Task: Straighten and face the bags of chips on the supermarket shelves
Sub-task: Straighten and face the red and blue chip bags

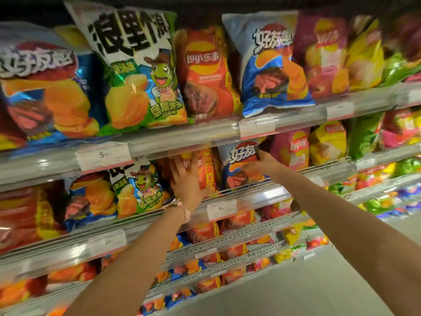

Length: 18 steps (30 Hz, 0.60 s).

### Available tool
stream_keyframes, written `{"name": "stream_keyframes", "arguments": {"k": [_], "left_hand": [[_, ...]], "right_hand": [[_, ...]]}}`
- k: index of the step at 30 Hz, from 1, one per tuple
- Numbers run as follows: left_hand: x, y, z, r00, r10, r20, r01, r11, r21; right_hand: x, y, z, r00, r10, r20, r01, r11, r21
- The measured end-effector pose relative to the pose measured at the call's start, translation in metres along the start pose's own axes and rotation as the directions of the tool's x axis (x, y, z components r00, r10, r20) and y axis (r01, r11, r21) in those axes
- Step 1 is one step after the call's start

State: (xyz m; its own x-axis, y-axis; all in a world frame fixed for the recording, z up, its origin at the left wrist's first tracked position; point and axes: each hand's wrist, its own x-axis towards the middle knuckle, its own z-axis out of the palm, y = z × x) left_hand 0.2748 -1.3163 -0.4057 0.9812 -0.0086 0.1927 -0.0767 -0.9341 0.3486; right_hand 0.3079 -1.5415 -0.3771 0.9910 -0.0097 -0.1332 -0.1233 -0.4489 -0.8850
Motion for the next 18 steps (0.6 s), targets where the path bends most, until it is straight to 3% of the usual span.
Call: {"name": "stream_keyframes", "arguments": {"k": [3,8,13,18], "left_hand": [[0.003,0.0,-0.004,1.0,-0.014,0.017,0.014,1.0,-0.009],[0.001,-0.003,0.0,0.999,-0.026,-0.026,0.024,0.997,-0.069],[0.003,-0.009,0.001,0.995,0.0,-0.102,-0.014,0.989,-0.144],[0.003,-0.01,0.001,0.992,-0.033,-0.12,0.01,0.982,-0.188]], "right_hand": [[0.005,-0.008,-0.012,0.998,0.054,0.024,-0.053,0.998,-0.034],[0.02,-0.007,-0.022,0.999,-0.003,0.053,0.003,1.0,0.004],[0.035,0.012,-0.025,0.985,-0.01,0.174,-0.014,0.991,0.135],[0.053,0.023,-0.032,0.947,-0.001,0.321,-0.026,0.996,0.08]]}}
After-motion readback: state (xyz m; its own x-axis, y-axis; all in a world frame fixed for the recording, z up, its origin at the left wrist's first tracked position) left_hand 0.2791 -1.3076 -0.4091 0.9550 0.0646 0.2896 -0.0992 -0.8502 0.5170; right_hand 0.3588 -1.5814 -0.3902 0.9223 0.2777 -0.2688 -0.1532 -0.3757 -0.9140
